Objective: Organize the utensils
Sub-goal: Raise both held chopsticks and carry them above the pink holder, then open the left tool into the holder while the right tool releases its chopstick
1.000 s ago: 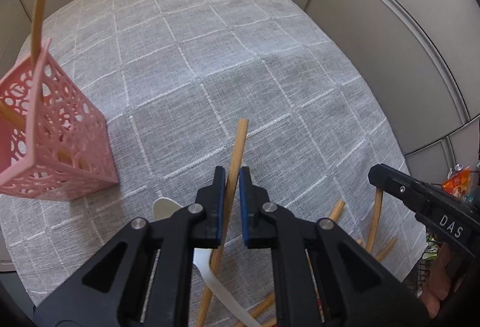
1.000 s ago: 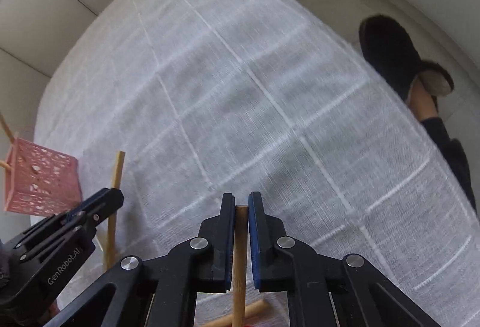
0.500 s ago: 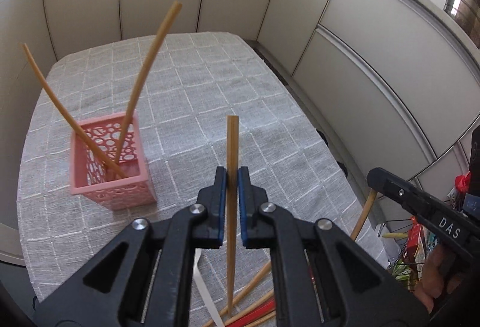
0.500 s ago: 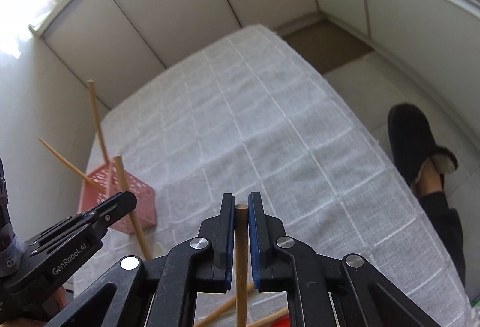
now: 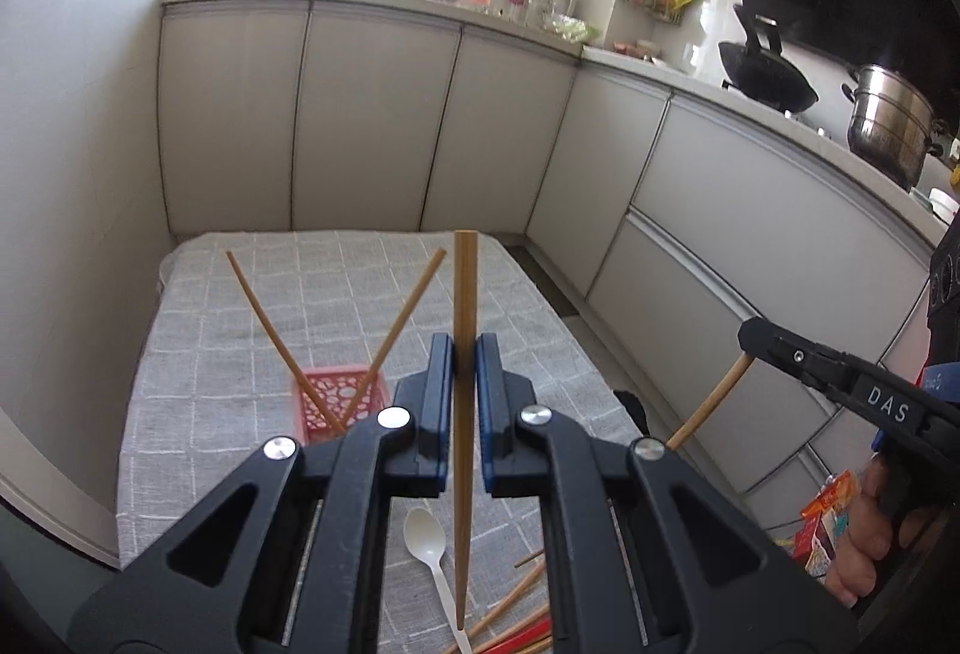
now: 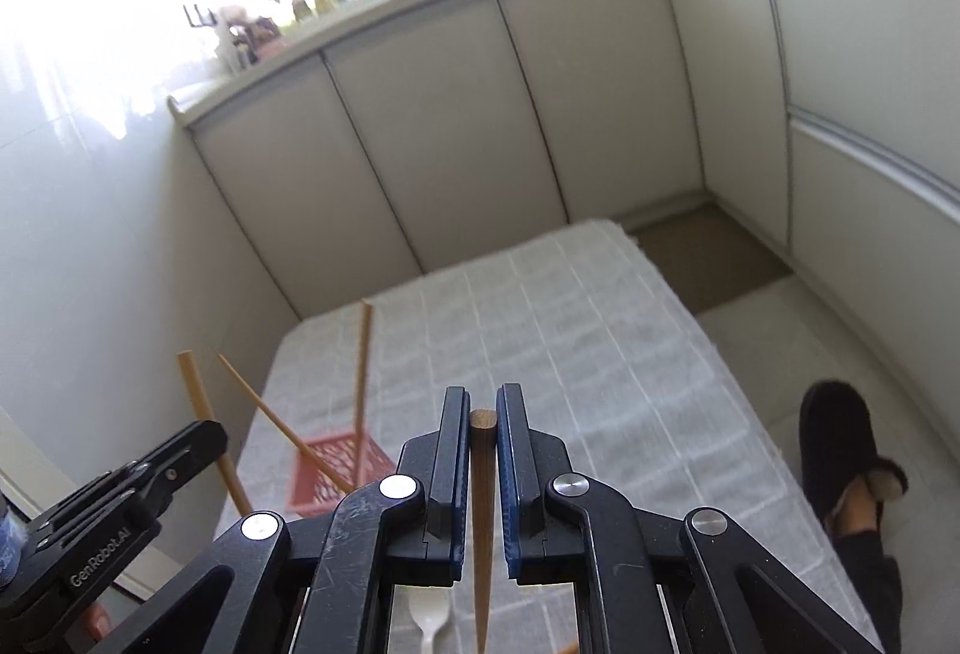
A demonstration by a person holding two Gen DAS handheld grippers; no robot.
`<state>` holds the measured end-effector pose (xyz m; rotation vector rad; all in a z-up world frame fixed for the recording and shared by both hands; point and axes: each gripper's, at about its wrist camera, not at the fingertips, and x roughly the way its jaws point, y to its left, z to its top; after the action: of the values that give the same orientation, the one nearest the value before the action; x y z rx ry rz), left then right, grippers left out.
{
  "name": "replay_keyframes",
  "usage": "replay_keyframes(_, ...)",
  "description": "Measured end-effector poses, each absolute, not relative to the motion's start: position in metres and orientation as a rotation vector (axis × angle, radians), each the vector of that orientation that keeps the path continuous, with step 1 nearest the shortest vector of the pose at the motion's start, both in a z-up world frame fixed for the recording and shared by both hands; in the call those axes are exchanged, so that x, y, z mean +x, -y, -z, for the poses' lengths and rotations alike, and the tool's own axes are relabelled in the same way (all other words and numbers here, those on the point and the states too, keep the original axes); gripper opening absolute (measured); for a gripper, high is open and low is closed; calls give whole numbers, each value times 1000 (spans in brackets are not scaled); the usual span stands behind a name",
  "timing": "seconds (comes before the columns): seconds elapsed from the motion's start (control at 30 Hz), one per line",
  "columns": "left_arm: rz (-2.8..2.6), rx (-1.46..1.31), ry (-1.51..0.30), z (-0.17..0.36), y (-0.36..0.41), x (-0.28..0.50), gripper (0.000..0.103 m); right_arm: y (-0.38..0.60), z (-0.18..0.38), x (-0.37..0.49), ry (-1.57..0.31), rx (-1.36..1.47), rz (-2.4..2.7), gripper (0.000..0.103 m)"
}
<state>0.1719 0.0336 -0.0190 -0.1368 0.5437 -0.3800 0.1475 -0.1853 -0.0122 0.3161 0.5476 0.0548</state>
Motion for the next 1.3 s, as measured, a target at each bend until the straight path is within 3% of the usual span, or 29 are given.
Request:
replay_keyframes(0.53,102,-227,-132,-8,-87,171,9,123,-30,181,-426,255,-177,8)
replay_keyframes(0.83,46,-211,-137,25,-72,212,9,104,-34,225,-378,252,-208,8)
replay_keyframes(1.3,18,-193,-168,57,-66,230,9,103,30,269,-473,295,-216,8)
